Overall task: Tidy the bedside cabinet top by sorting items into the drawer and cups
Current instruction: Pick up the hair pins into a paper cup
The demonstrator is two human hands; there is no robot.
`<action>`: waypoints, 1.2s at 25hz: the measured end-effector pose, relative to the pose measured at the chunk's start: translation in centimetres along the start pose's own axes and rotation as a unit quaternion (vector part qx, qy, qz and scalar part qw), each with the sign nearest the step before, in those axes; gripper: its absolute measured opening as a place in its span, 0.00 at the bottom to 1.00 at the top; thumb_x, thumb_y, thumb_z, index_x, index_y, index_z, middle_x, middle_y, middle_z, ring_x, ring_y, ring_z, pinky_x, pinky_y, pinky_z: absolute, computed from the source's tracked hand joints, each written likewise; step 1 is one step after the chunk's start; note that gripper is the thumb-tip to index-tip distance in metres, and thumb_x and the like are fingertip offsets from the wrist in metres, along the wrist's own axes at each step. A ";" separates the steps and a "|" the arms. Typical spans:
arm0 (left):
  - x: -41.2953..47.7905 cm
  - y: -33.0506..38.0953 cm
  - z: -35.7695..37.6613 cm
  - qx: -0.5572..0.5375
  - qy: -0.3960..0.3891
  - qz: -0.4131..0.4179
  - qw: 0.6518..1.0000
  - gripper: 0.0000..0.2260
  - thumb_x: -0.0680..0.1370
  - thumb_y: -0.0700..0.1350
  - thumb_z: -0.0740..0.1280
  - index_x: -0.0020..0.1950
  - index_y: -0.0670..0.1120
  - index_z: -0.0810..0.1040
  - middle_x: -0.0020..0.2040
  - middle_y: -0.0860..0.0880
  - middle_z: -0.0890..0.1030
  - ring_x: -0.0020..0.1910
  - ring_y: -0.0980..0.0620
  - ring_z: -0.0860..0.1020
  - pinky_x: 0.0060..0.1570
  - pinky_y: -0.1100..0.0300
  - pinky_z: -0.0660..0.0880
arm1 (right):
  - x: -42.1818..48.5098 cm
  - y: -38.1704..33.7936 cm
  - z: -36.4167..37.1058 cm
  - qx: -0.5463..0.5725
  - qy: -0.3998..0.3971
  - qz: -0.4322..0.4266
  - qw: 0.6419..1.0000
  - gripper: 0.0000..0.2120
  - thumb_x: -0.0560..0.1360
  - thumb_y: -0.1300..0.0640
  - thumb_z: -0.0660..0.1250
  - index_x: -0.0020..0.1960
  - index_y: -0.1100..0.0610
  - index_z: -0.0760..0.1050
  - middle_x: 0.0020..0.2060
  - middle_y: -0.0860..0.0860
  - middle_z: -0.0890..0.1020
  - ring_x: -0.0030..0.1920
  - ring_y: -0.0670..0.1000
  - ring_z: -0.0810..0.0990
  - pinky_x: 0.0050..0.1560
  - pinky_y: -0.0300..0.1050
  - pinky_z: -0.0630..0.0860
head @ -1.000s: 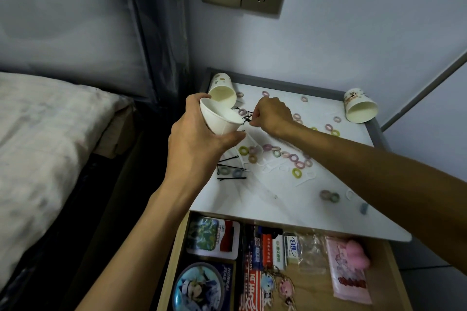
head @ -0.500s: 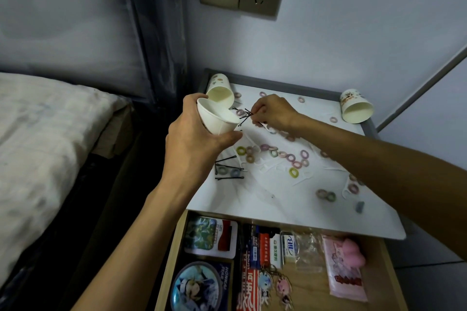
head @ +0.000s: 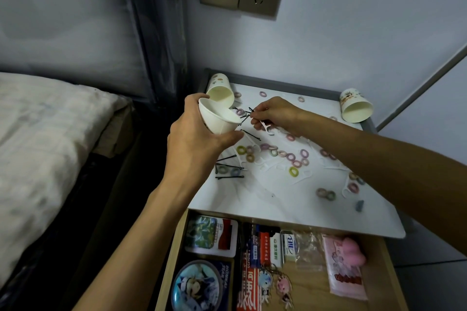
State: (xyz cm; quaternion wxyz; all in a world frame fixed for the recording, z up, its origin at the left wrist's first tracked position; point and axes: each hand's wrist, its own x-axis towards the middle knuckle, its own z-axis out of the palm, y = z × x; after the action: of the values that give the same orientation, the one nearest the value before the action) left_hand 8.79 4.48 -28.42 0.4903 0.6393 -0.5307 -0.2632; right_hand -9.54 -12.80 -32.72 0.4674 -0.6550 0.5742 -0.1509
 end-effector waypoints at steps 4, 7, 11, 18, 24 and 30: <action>0.1 -0.1 -0.1 0.002 0.001 0.005 1.000 0.32 0.65 0.51 0.80 0.64 0.53 0.68 0.50 0.58 0.74 0.47 0.58 0.76 0.40 0.65 0.76 | 0.3 0.0 0.0 -0.173 0.044 -0.050 0.983 0.05 0.75 0.58 0.70 0.42 0.57 0.82 0.35 0.51 0.83 0.33 0.46 0.77 0.35 0.37 0.70; 0.1 -0.2 -0.2 -0.002 -0.002 0.004 1.000 0.32 0.65 0.51 0.80 0.64 0.53 0.68 0.48 0.60 0.74 0.46 0.61 0.75 0.39 0.68 0.75 | 0.5 0.3 0.0 -0.296 0.045 -0.071 0.952 0.06 0.75 0.59 0.67 0.42 0.56 0.82 0.37 0.51 0.82 0.37 0.50 0.80 0.34 0.39 0.70; 0.1 -0.2 -0.1 0.000 0.001 0.006 1.000 0.32 0.65 0.51 0.80 0.64 0.53 0.68 0.48 0.60 0.74 0.46 0.60 0.76 0.41 0.64 0.77 | 0.8 0.8 -0.1 -0.333 0.070 -0.102 0.935 0.05 0.74 0.60 0.68 0.44 0.58 0.83 0.40 0.56 0.84 0.39 0.55 0.83 0.44 0.48 0.79; 0.1 -0.2 0.0 0.003 0.000 0.009 1.000 0.32 0.65 0.51 0.80 0.64 0.53 0.68 0.46 0.61 0.73 0.46 0.62 0.75 0.41 0.66 0.75 | -0.1 0.8 0.0 -0.398 0.067 -0.134 0.905 0.06 0.75 0.56 0.66 0.47 0.55 0.82 0.35 0.52 0.80 0.39 0.55 0.80 0.45 0.49 0.78; 0.2 -0.3 0.0 0.002 0.002 0.009 1.000 0.32 0.65 0.51 0.80 0.63 0.54 0.67 0.46 0.62 0.73 0.46 0.63 0.75 0.40 0.67 0.74 | -0.6 0.2 0.2 -0.367 0.093 -0.149 0.913 0.06 0.75 0.58 0.66 0.46 0.56 0.82 0.37 0.54 0.82 0.58 0.57 0.78 0.40 0.44 0.68; 0.1 -0.3 0.0 -0.003 0.002 0.005 1.000 0.31 0.65 0.51 0.80 0.63 0.53 0.68 0.47 0.60 0.74 0.46 0.62 0.75 0.40 0.65 0.75 | -0.8 -0.3 0.2 -0.434 0.152 -0.172 0.871 0.11 0.78 0.56 0.65 0.58 0.51 0.81 0.48 0.58 0.83 0.54 0.58 0.79 0.43 0.45 0.69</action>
State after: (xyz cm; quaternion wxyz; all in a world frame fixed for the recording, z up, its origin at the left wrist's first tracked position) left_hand 8.97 4.38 -28.67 0.4945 0.6360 -0.5320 -0.2607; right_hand -9.47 -11.99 -32.33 0.0101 -0.8493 0.5241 -0.0620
